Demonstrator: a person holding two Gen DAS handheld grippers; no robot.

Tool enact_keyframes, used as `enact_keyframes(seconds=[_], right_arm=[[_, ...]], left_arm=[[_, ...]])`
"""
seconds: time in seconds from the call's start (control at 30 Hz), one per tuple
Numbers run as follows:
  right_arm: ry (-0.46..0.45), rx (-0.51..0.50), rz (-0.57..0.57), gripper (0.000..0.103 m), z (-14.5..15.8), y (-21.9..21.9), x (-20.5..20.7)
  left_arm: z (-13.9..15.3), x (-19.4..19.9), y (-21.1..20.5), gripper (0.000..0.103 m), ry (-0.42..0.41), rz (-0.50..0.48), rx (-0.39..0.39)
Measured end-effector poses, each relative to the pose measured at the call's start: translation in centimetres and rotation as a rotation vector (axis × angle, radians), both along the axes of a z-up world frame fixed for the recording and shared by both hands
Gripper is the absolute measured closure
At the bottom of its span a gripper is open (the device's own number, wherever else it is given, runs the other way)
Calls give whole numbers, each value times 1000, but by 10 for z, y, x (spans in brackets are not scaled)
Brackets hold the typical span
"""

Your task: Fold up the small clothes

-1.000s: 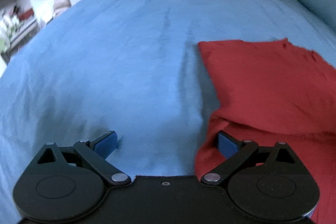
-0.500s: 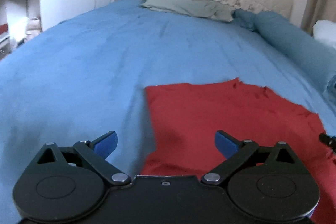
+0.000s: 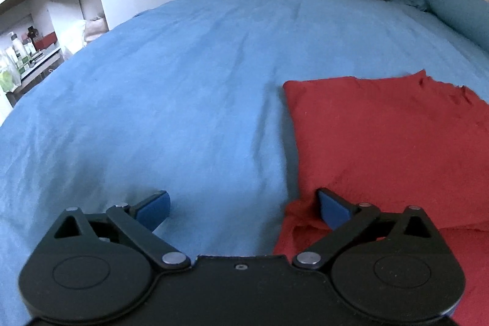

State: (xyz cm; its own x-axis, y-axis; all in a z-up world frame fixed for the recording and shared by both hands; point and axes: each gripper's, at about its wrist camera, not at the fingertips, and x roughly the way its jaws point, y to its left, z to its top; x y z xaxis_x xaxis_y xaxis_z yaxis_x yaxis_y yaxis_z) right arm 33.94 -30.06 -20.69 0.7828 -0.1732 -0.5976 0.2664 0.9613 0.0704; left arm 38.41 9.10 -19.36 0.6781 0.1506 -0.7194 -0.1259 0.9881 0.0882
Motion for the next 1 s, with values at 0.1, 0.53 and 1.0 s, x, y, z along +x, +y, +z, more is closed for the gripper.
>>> enact_keyframes(seconds=[0.1,0.53,1.0], right_arm=[[19,-38,0,4,8,4,-2],[-81,-40,164,3,126,32,-136],[-52,-54,252,0,129,53,-303]], left_arm=[[2,1,3,0,-12,-17,-15],[131,-140,4,0,-160,-77,-175],[102,-300,40,0,26,-66,-399]])
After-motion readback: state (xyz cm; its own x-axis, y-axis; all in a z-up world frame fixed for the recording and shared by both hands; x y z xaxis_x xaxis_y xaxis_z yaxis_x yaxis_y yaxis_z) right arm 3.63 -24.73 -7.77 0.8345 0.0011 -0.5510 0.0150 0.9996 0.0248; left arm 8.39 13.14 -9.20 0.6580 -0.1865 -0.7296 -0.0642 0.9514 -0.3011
